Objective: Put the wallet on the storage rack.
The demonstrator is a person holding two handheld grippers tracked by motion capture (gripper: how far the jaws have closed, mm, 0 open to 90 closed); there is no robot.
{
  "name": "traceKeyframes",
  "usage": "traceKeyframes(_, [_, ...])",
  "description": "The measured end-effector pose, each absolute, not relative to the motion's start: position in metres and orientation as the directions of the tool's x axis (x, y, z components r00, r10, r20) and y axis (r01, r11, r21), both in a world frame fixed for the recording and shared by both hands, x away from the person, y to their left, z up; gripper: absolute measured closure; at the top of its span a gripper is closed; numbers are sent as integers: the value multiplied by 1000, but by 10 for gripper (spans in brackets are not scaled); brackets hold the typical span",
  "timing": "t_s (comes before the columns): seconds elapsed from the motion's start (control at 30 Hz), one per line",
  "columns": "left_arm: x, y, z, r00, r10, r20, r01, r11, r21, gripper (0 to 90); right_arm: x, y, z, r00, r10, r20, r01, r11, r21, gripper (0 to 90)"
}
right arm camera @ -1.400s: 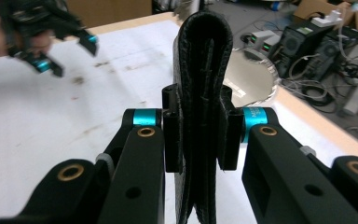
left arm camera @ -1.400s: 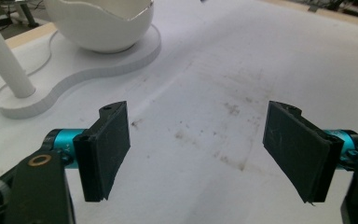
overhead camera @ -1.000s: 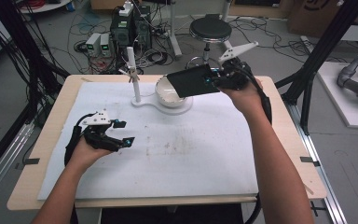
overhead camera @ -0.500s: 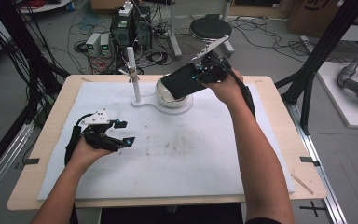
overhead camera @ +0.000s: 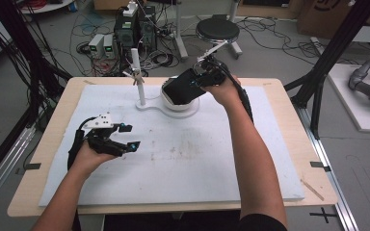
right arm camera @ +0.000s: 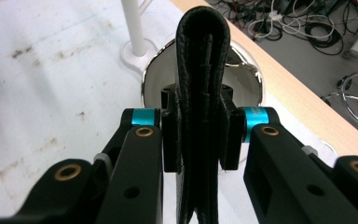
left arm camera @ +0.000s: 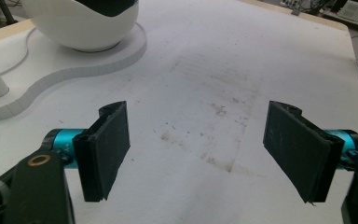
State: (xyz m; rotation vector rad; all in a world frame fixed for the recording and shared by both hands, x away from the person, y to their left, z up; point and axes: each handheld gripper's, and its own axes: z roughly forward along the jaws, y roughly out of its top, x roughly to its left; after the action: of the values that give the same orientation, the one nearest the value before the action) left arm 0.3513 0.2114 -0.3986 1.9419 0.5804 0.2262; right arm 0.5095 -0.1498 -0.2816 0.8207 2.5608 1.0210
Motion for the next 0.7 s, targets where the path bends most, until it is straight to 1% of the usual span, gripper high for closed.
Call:
traceKeyframes(0.07, [351, 211, -399, 865, 491, -98, 293, -338, 894, 227, 510, -152, -281, -791, 610, -48, 410, 586, 699, 709])
traceKeyframes(0.13, [351, 210, -399, 867, 487, -100, 294, -340, 893, 227, 510, -155, -280, -767, 638, -64, 405, 560, 722, 608])
traceKeyframes(0.2, [351, 209, -399, 876, 473, -94, 287, -354, 890, 226, 510, -159, -277, -744, 665, -65, 406, 527, 747, 539])
traceKeyframes(0.3, [350, 207, -400, 877, 470, -97, 286, -350, 892, 227, 510, -163, -276, -723, 686, -80, 414, 523, 745, 528])
traceKeyframes(0.5, [350, 207, -399, 878, 469, -97, 286, -353, 891, 227, 513, -175, -274, -665, 742, -85, 432, 475, 766, 503])
traceKeyframes(0.7, [350, 207, -400, 878, 468, -99, 290, -357, 888, 227, 519, -180, -283, -612, 786, -80, 471, 444, 762, 505])
